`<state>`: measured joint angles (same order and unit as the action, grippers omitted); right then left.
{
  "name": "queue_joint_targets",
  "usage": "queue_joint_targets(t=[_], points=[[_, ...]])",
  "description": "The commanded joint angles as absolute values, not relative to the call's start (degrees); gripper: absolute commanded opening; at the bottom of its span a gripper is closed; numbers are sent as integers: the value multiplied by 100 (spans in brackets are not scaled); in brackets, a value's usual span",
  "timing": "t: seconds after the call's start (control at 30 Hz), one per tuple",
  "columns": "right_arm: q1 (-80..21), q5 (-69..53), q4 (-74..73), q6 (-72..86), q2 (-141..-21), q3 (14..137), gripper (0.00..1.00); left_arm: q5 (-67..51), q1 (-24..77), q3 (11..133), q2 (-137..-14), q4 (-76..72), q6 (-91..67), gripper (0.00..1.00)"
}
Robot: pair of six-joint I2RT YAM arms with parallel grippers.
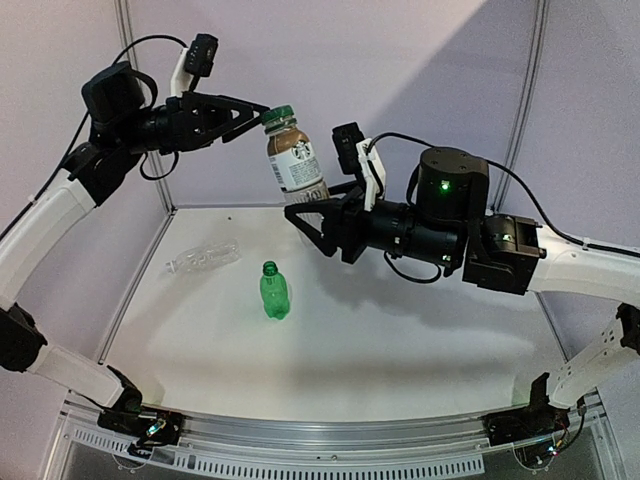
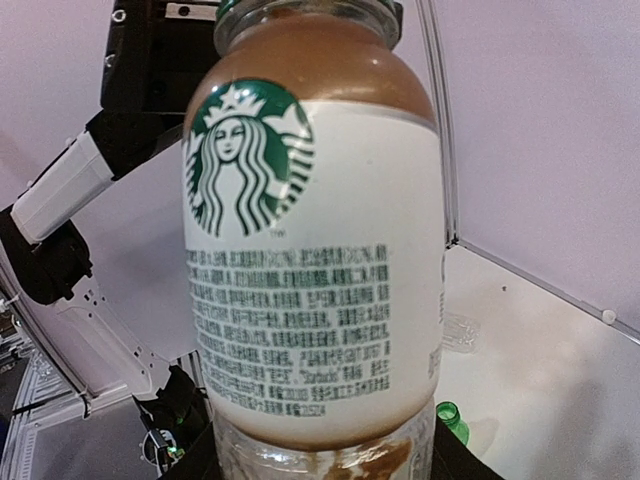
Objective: Unscrew the bottle caps
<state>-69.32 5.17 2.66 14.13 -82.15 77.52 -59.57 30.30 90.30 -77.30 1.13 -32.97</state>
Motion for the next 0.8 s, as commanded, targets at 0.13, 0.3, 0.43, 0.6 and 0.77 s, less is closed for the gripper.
queue_joint_targets(t=[0.13,0.3,0.43,0.6,0.77], points=[[-6943,244,252,1461,-8323,7954,24,-6168,3075,9142,-7910,-180,-3554,76],[-6945,207,209,1464,-8323,7946,24,-6089,3110,9114,-7945,-215,-3583,67],[-6946,194,193,1464,-8332,7950,24,-6063,3175,9144,-8022,-246,-3620,64],[-6946,191,154,1442,-8323,7945,24,-6033,3258,9171,-8080,-239,-3588,60],[-6950,160,107,1425,-8309,7937,24,-6028,3293,9202,-8119,-229,-3575,48]])
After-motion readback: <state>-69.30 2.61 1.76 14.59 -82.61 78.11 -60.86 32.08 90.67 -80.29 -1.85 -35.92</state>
